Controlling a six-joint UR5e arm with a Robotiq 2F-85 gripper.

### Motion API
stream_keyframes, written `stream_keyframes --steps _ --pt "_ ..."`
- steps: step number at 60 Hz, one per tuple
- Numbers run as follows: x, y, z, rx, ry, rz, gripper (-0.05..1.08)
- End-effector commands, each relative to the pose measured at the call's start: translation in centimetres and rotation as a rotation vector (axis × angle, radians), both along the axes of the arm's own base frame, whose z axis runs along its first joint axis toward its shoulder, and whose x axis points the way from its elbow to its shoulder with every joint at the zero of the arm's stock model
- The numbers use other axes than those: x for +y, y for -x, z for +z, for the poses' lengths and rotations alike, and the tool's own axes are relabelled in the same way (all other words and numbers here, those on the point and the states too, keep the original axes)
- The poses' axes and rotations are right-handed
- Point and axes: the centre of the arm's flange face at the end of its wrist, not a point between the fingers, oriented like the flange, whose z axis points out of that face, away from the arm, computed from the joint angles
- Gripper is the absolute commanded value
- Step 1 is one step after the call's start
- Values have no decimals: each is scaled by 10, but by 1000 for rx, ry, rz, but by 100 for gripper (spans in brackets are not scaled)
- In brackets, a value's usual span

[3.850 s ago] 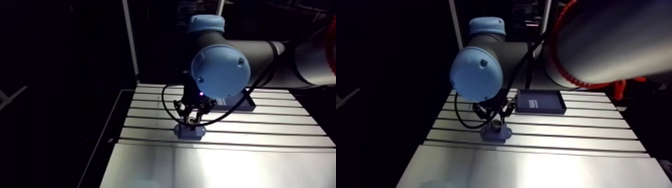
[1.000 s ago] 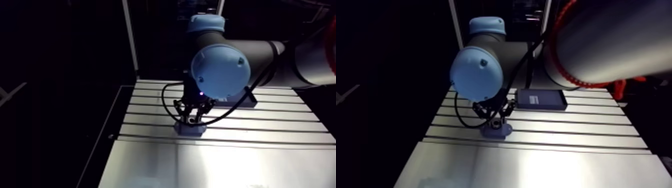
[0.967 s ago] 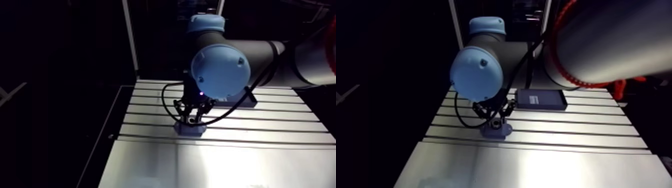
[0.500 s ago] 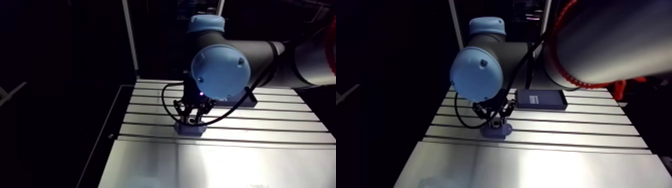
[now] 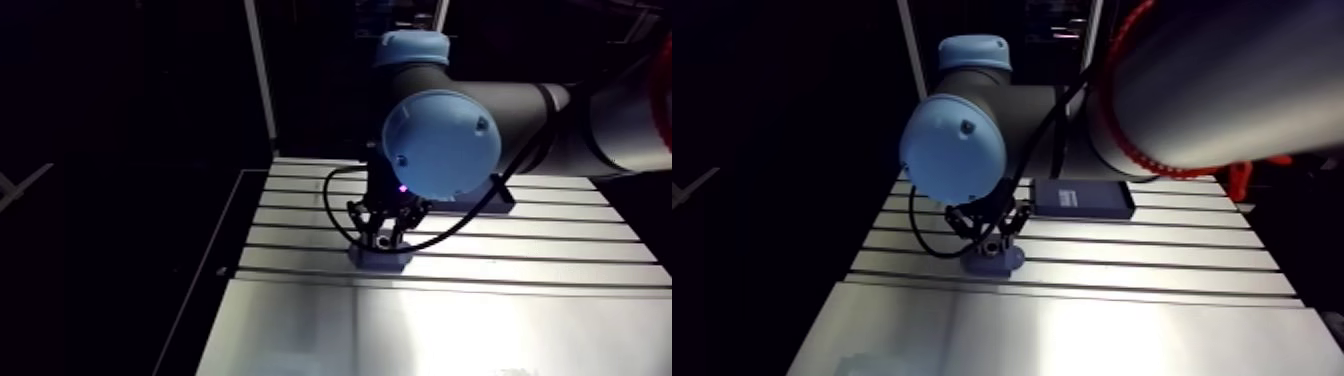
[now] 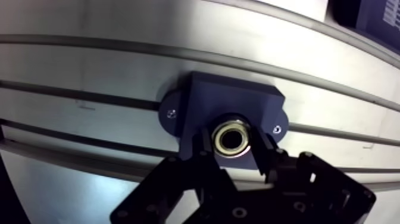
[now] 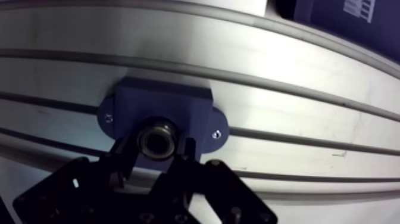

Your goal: Pick up the bearing and press it into the housing until flush.

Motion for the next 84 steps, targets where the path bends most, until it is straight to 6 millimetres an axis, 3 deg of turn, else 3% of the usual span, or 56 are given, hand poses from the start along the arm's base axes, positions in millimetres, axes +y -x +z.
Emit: stream_keyframes --steps 1,62,64,65,66,67,68,69,84 --pt "0 0 0 0 0 -1 66" --pt "-1 3 -2 26 6 7 65" --pt "-1 2 -2 26 6 12 60" --pt "-1 2 -2 26 8 13 46" --pt "-1 2 -2 26 8 13 46" --pt "-1 2 -2 24 8 15 23" --pt "-1 2 -2 24 8 15 23" --pt "-1 2 -2 24 8 15 2" --pt "0 2 2 33 8 11 0"
